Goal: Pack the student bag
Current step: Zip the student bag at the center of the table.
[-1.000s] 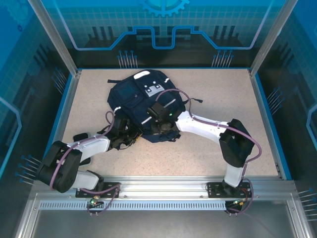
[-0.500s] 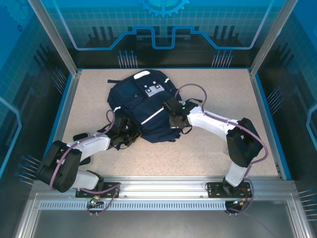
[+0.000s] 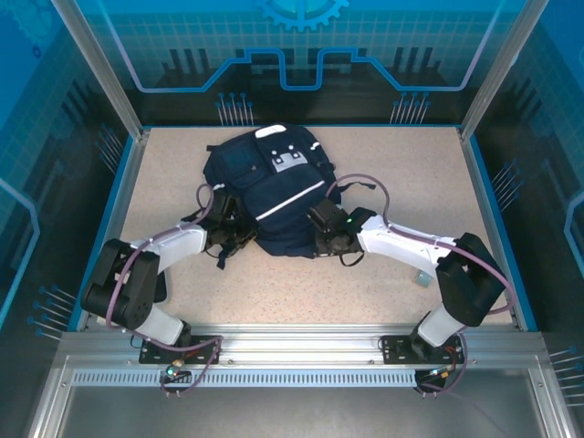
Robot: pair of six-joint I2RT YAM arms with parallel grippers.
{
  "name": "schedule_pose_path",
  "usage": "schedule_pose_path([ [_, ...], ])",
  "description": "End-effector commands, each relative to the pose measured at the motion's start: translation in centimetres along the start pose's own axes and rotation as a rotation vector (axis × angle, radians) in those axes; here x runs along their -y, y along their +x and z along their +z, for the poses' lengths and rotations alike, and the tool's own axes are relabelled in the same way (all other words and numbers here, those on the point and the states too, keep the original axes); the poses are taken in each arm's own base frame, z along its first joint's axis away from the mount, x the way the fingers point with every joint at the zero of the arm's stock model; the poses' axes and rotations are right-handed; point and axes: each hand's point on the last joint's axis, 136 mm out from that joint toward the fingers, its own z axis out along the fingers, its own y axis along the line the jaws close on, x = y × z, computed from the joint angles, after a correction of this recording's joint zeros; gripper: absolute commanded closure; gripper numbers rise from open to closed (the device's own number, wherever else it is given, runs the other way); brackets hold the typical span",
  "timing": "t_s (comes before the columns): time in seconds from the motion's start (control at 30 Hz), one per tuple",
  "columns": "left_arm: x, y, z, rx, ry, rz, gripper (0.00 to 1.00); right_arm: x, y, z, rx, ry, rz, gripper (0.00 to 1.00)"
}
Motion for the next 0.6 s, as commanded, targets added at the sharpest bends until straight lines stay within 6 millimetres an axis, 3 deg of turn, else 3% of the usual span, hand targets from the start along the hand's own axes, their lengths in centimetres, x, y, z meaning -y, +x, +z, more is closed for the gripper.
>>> schedule_pose_path([
  [0.0,1.4,-4.1,-1.1,0.12,0.011,0.046,0.96,-5.7,0.3,0.3,-0.019,-0.197,-0.056,1.0],
  [0.1,0.4,-5.4,-2.0,0.161,-0.017,0.021,0.87,-7.9,-0.5,0.4,-0.018,-0.256,-0.032,1.0],
  [0.2,-0.7,-5.8,-3.3,0.18,-0.035,-0.002,0.76,-7.9,-1.4,-0.1,-0.01,-0.237,0.008,1.0],
  [0.27,-1.1,-5.4,-4.0,0.177,-0.033,-0.006,0.69,-7.2,-2.1,-0.5,0.006,-0.224,0.021,0.97],
  [0.43,-1.2,-2.8,-4.6,0.095,0.029,-0.061,0.48,-4.2,-4.4,-1.7,0.039,-0.214,0.041,0.68],
  [0.57,-0.4,-0.3,-4.2,0.009,0.122,-0.134,0.38,-1.3,-6.0,-2.0,0.027,-0.231,0.047,0.57],
])
